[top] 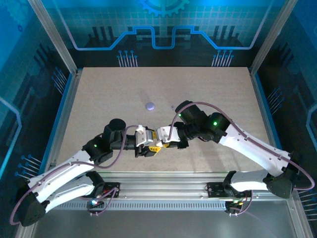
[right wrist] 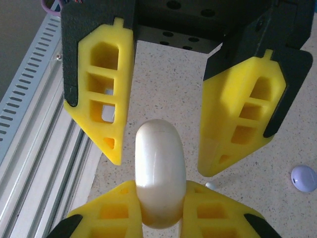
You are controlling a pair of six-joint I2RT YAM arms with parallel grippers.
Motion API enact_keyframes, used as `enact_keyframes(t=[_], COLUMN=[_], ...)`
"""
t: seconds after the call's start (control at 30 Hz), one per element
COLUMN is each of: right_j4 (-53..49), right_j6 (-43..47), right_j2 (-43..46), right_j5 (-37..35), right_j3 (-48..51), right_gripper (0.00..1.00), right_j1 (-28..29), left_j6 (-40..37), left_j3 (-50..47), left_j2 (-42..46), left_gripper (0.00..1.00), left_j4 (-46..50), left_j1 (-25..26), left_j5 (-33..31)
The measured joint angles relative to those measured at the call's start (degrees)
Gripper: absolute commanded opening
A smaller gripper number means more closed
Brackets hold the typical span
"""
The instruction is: Insert the wireless bluetooth earbuds into the charging case
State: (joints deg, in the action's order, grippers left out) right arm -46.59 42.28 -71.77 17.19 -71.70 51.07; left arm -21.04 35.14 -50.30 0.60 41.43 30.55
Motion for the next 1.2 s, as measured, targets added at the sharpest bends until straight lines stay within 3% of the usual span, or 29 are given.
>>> enact_keyframes(t=[0.67,1.03,1.13,1.2], right_j4=[0.5,1.03,1.27,1.9], right_j6=[-0.04,-1.31,-1.86,-2.51], right_j2=[-0.04,-0.57,-0.57,-0.5], right_j5=[0.83,0.94,0.79,0.81], right_j3=[0.0,0.0,0.0,0.09], right_gripper=[0.13,0.15,0.2,0.3], right_j1=[0.02,0.04,0.02,-0.02], left_j6=[0.09,0.07,0.09,0.17], left_j3=[-0.04,-0.59,-0.9,-0.92], left_j2=[0.0,0.17,0.55,0.94], left_gripper=[0.39,0.23,0.22,0.22], left_j4=[-0.02,-0.44,-0.87,-0.9], left_j1=[0.13,0.48,0.48,0.48], left_j5=[0.15,0.17,-0.33,-0.94])
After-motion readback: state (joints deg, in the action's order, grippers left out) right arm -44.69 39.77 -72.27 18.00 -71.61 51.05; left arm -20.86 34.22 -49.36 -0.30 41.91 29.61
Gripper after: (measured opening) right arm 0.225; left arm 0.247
